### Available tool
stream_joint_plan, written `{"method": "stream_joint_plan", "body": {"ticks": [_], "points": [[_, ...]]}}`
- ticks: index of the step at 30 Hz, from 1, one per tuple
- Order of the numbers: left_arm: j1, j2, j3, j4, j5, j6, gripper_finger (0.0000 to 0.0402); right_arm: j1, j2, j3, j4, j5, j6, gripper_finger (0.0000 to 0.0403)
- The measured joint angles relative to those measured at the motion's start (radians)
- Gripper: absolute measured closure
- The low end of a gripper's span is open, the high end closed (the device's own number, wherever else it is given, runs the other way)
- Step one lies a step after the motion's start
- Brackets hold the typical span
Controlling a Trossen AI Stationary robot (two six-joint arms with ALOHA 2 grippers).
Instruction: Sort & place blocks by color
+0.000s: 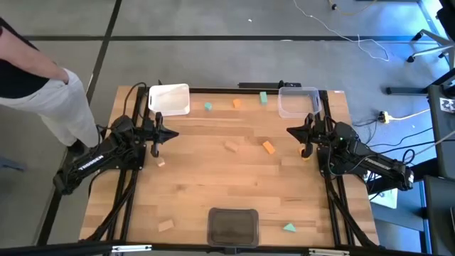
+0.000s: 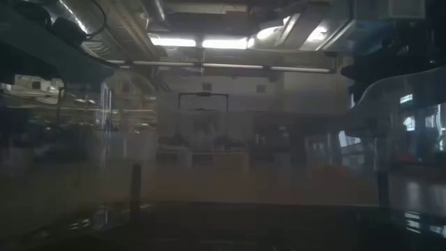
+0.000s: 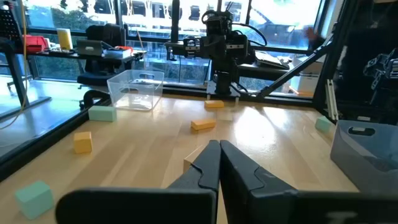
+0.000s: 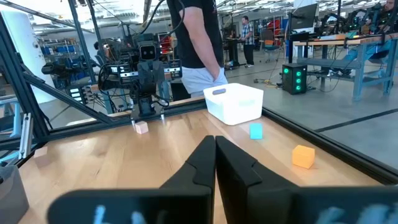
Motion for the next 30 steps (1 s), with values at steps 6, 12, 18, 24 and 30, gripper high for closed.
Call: {"method": "stream_joint_plan", "body": {"ticks": [6, 12, 18, 24, 30], "points": [[0.0, 0.0, 0.0, 0.0, 0.0, 0.0, 0.0401, 0.0, 0.0, 0.0, 0.0, 0.0, 0.0, 0.0389], [0.0, 0.0, 0.0, 0.0, 0.0, 0.0, 0.0401, 0.0, 0.0, 0.0, 0.0, 0.0, 0.0, 0.0389], [0.0, 0.0, 0.0, 0.0, 0.0, 0.0, 0.0401, 0.0, 0.0, 0.0, 0.0, 0.0, 0.0, 0.0389], [0.0, 0.0, 0.0, 0.0, 0.0, 0.0, 0.0401, 0.0, 0.0, 0.0, 0.0, 0.0, 0.0, 0.0389], [0.0, 0.0, 0.0, 0.0, 0.0, 0.0, 0.0401, 0.0, 0.0, 0.0, 0.001, 0.014, 0.009, 0.0389]]}}
